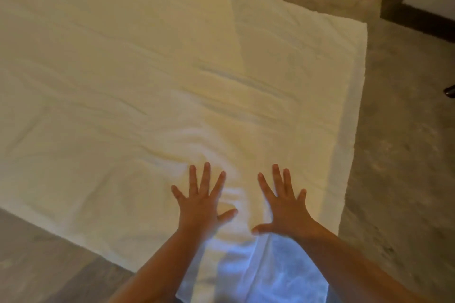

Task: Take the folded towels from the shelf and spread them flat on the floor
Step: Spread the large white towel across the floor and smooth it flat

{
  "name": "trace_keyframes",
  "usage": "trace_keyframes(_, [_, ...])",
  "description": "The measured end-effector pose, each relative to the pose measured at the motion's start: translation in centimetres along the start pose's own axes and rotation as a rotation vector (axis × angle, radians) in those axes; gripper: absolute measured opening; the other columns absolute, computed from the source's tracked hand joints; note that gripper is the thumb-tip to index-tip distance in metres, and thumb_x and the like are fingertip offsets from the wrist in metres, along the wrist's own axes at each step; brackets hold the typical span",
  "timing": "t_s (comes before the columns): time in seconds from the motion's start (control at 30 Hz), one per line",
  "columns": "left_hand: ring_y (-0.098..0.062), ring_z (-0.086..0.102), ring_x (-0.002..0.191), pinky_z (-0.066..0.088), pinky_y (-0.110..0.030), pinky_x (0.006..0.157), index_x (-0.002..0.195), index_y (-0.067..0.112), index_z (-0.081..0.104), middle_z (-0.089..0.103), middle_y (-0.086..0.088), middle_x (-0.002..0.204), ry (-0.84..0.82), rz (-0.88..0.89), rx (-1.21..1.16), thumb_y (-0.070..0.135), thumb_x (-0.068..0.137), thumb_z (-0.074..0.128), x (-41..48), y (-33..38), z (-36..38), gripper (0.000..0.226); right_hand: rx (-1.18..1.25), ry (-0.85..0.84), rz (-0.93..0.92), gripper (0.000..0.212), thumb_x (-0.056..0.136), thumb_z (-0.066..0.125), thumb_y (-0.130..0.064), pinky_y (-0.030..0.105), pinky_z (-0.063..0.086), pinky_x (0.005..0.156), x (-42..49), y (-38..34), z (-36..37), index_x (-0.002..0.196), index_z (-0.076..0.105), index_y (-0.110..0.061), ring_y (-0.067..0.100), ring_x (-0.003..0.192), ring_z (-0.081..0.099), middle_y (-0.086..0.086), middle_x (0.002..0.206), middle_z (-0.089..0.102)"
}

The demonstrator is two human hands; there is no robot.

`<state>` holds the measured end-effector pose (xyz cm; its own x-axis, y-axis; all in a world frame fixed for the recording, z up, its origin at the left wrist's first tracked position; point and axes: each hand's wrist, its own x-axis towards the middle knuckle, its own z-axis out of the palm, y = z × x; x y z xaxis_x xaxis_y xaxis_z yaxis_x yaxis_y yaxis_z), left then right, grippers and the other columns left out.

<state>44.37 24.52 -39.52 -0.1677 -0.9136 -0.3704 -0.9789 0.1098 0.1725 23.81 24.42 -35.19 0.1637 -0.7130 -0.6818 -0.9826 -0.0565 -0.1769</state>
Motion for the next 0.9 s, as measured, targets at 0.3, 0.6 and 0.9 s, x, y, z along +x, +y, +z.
trace_keyframes(0.3, [-0.035,-0.042,0.127,0.008,-0.073,0.1,0.127,0.043,-0.036,-0.048,0.002,0.138,-0.058,0.02,0.043,0.084,0.065,0.034,-1.5,-0.5,0.4,0.102,-0.017,-0.032,0.042,0.137,0.051,0.063,-0.078,0.073,0.011,0.103,-1.0,1.4,0.6,0.124,-0.044,-0.033,0.029,0.123,-0.047,-0.002,0.126,-0.06])
trace_keyframes(0.6, [-0.045,0.046,0.123,0.041,-0.074,0.069,0.129,0.026,0.054,0.048,-0.017,0.138,0.168,-0.049,0.096,0.071,0.066,0.041,-2.9,-1.8,-1.6,0.078,-0.084,-0.038,-0.092,0.14,0.046,0.067,-0.076,0.076,0.006,0.1,-0.7,-0.9,2.0,0.123,-0.045,-0.041,0.033,0.123,-0.048,0.0,0.131,-0.057])
trace_keyframes(0.9, [-0.031,0.068,0.081,0.054,-0.045,0.066,0.097,0.015,0.072,0.071,-0.009,0.093,0.277,-0.015,0.08,0.049,0.073,0.037,-1.0,-2.5,-5.0,0.054,-0.07,0.046,-0.083,0.102,0.077,0.053,-0.064,0.051,0.013,0.115,-0.4,-0.9,-1.7,0.146,-0.012,-0.025,0.029,0.145,-0.012,0.001,0.156,-0.02])
